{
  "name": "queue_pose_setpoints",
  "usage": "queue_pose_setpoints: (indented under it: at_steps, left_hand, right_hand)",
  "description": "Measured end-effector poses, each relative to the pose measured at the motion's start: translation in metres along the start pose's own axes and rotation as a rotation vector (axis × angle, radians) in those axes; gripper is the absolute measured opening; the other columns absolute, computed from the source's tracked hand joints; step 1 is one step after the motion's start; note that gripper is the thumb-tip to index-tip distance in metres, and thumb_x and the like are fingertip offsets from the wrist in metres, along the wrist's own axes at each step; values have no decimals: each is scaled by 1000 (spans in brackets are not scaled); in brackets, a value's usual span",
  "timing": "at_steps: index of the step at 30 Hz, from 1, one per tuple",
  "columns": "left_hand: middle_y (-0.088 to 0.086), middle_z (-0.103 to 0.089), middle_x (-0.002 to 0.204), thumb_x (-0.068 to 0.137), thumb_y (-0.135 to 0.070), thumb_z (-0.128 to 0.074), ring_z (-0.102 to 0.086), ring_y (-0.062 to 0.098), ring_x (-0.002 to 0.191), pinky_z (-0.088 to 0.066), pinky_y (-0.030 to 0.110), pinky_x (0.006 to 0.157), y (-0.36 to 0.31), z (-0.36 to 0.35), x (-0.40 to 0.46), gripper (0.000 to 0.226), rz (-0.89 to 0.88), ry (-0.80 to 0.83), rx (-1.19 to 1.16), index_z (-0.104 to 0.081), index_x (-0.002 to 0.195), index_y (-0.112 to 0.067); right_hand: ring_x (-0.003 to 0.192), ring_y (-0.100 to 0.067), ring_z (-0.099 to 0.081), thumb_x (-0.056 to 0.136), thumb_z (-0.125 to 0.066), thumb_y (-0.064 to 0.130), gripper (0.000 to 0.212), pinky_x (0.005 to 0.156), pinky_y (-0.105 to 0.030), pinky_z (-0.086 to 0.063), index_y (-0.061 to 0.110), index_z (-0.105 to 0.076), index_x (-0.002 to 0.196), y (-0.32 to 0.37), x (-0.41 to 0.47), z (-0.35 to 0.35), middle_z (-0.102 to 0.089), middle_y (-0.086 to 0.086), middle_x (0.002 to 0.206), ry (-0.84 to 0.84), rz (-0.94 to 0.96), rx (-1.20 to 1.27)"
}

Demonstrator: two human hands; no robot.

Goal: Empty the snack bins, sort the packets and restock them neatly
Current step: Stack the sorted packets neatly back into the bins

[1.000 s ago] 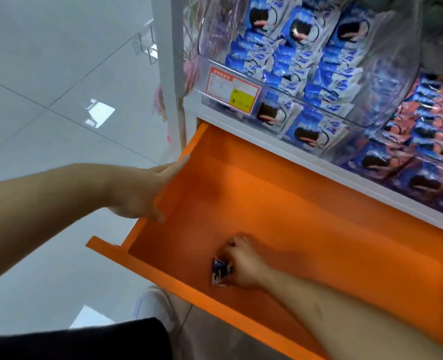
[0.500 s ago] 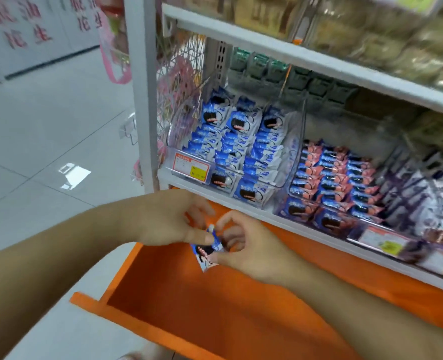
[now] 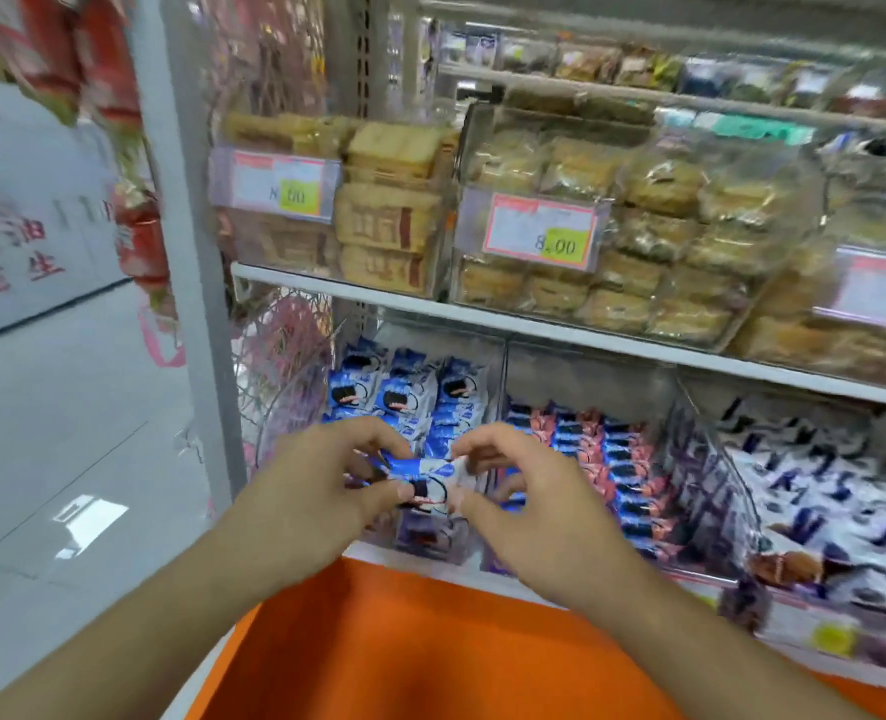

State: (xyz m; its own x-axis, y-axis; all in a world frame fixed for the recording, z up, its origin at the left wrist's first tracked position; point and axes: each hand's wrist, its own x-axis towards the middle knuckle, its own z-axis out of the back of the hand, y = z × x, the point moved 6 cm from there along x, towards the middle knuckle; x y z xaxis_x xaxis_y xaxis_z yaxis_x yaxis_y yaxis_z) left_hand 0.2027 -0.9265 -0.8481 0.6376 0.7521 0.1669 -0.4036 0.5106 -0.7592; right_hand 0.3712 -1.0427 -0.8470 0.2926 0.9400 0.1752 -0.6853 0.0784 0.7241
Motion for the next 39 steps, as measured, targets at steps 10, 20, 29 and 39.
queue_pose_setpoints:
  at_steps: [10, 20, 29, 39]
  left_hand:
    - [-13, -71, 93, 85, -33, -84, -67, 5, 87, -49, 17, 71, 17, -39, 157, 20, -83, -117, 220, -74, 102, -30]
    - [3, -71, 100, 74, -38, -90, -62, 33, 97, -49, 47, 92, 47, -97, 215, 26, -284, -247, 541, -81, 96, -28]
    - [2, -63, 142, 84, -31, -81, -56, 34, 129, -46, 55, 104, 30, -104, 207, 61, -381, -188, 644, -62, 141, -22]
    - [-14, -56, 149, 94, -22, -68, -47, 22, 142, -40, 51, 103, 34, -129, 203, 56, -456, -91, 837, -53, 147, -33]
  right_hand:
    - [152, 15, -5, 106, -54, 46, 56, 120, -12, -3, 45, -35, 158, -54, 30, 5, -19, 39, 163, 76, 70, -383]
    - [146, 21, -8, 103, -59, 43, 54, 110, -2, -3, 45, -40, 153, -64, 33, 0, -21, 42, 158, 23, 111, -320]
    - [147, 19, -12, 103, -57, 42, 51, 117, -9, -9, 45, -42, 152, -60, 30, 1, -22, 42, 157, 5, 134, -323]
    - [143, 21, -16, 102, -59, 39, 48, 111, -2, -10, 43, -45, 149, -59, 30, 0, -25, 41, 155, -6, 125, -297]
